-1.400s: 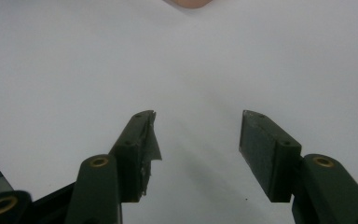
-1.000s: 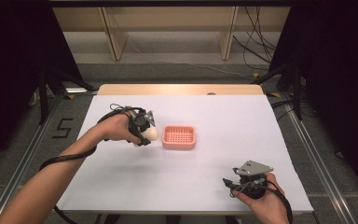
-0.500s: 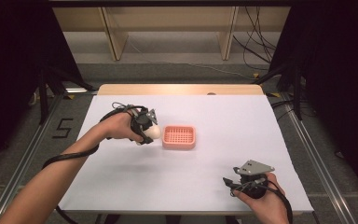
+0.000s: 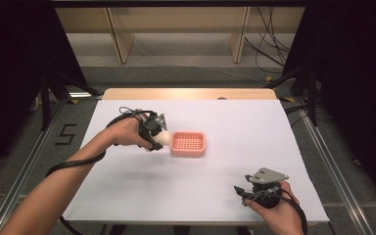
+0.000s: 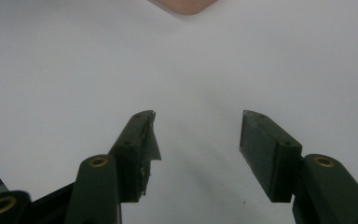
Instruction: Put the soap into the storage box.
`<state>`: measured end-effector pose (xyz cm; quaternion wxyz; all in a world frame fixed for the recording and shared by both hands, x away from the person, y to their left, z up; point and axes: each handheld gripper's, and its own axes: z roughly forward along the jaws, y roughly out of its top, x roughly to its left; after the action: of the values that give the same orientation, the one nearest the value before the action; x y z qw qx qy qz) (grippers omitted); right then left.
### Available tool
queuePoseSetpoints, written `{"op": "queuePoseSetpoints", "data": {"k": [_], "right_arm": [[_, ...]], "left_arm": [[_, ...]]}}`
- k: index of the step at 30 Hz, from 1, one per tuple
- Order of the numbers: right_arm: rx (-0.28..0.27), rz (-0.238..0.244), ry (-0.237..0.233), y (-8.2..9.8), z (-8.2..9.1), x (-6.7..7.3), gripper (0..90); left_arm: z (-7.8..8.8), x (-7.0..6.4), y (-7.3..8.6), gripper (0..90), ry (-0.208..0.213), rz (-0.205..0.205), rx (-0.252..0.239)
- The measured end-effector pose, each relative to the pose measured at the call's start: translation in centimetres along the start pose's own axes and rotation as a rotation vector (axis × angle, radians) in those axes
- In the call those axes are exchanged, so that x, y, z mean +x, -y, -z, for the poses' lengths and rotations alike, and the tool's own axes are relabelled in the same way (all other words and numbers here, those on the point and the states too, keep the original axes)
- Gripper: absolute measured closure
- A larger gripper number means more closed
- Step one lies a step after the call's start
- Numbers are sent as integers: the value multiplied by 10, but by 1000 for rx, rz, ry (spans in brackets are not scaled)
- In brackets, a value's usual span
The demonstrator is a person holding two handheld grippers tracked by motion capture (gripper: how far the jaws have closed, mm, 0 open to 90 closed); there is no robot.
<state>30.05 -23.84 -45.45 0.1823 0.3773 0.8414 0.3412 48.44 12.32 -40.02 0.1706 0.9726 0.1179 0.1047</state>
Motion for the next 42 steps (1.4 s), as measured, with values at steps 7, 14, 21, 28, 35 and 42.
{"op": "queuePoseSetpoints", "data": {"k": [7, 14, 21, 28, 35, 42], "right_arm": [[-2, -7, -1, 0, 0, 0, 456], [-13, 9, 5, 0, -1, -1, 455], [-16, 9, 6, 0, 0, -1, 455], [-22, 9, 10, 0, 0, -1, 455], [-14, 1, 9, 0, 0, -1, 455], [-24, 9, 15, 0, 0, -2, 453]], "left_arm": [[-1, -2, -2, 497, 4, 3, -14], [-2, -2, -8, 497, -1, -18, -20], [-3, -4, -10, 497, 1, -4, -19], [-4, -3, -13, 497, 1, -16, -20], [-6, -5, -17, 497, 5, -18, -30], [-8, -6, -21, 497, 7, -24, -29]]}}
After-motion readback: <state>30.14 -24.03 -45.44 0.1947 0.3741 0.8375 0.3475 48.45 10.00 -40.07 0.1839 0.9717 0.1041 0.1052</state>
